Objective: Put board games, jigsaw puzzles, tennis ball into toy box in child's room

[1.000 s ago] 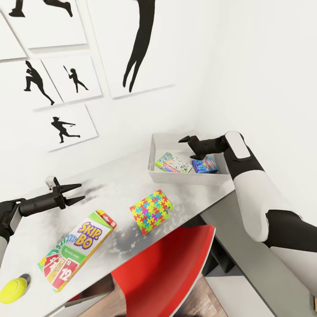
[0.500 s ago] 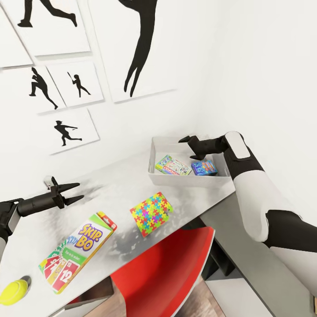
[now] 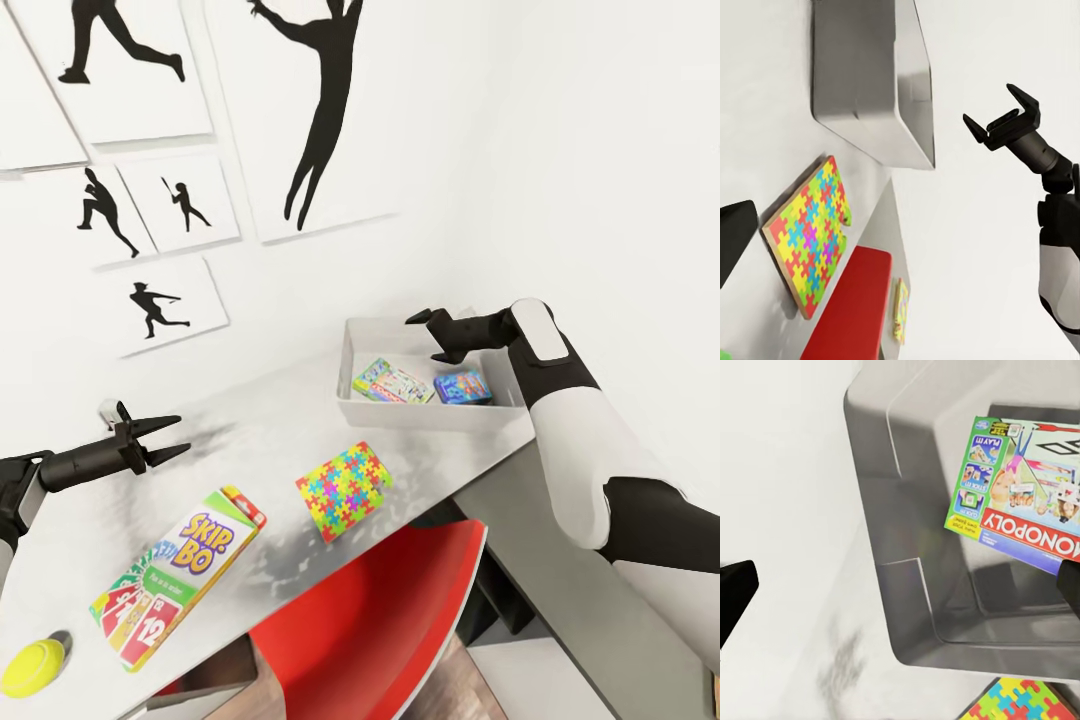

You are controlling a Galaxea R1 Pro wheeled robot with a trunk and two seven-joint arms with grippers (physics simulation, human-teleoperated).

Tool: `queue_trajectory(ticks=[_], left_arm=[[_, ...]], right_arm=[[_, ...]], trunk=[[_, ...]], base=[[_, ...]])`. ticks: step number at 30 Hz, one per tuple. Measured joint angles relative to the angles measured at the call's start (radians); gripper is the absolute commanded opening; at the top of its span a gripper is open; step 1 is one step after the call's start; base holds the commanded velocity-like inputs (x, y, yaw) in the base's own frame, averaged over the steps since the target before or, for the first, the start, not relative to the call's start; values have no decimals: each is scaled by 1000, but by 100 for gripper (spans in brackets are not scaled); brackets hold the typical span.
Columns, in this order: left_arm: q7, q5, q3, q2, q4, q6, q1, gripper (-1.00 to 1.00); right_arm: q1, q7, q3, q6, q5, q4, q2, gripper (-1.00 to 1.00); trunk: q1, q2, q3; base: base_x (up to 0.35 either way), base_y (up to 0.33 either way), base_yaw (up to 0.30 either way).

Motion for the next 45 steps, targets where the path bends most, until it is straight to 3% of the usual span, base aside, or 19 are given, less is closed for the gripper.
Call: queue_trajectory(ticks=[29, 45], left_arm=[[0, 0, 1, 0, 0, 0, 0, 100], [0, 0, 0, 0, 0, 0, 0, 100]], right_arm=[[3, 0, -1, 0, 0, -1, 0, 100], [4, -1, 2, -1, 2, -1, -1, 100]], trunk=[[0, 0, 47], [0, 0, 53]], base=[[0, 0, 0], [0, 0, 0]])
